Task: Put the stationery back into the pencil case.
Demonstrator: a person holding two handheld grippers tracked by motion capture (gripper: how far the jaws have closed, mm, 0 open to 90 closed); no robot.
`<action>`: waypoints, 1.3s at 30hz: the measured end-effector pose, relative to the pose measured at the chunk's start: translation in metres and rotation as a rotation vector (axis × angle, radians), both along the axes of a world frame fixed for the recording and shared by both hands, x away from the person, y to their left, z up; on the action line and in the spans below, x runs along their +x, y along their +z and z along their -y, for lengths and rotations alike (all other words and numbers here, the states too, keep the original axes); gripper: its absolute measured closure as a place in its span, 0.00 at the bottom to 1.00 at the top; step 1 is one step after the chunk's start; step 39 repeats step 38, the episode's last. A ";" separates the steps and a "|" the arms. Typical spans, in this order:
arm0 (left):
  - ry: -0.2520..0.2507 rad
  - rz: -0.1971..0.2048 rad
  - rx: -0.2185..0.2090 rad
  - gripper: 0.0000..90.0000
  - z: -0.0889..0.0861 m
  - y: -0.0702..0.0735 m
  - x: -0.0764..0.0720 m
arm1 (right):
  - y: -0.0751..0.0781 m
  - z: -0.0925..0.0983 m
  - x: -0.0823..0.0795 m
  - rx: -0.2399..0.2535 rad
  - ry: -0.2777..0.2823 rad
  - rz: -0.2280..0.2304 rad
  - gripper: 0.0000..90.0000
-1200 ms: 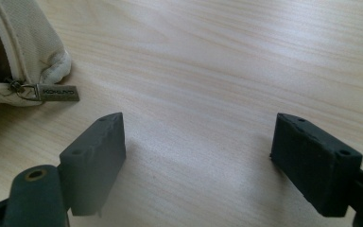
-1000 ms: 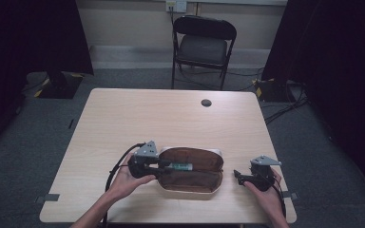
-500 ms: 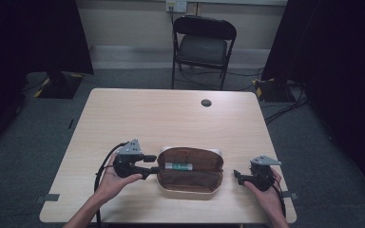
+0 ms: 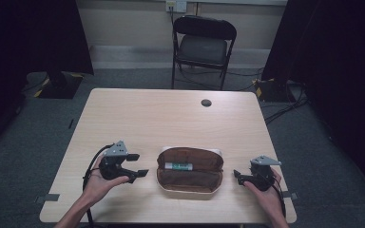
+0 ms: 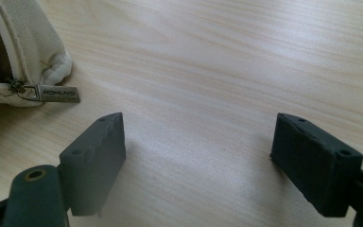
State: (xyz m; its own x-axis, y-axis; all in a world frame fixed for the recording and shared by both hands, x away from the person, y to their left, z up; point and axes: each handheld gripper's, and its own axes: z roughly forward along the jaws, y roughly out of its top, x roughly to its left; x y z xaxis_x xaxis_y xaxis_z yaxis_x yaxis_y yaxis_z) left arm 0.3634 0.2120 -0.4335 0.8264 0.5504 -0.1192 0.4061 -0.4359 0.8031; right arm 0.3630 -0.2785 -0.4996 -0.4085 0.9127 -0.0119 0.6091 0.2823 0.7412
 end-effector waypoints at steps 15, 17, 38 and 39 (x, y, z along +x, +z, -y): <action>0.179 -0.049 0.048 0.19 -0.052 -0.020 0.004 | 0.000 0.000 0.000 -0.001 -0.002 0.002 0.19; 0.190 -0.052 0.048 0.19 -0.059 -0.025 0.003 | 0.000 0.000 0.000 -0.002 -0.001 0.002 0.19; 0.314 -0.010 0.188 0.01 -0.075 -0.070 0.014 | 0.000 0.000 0.001 -0.001 0.006 0.004 0.19; 0.314 -0.010 0.188 0.01 -0.075 -0.070 0.014 | 0.000 0.000 0.001 -0.001 0.006 0.004 0.19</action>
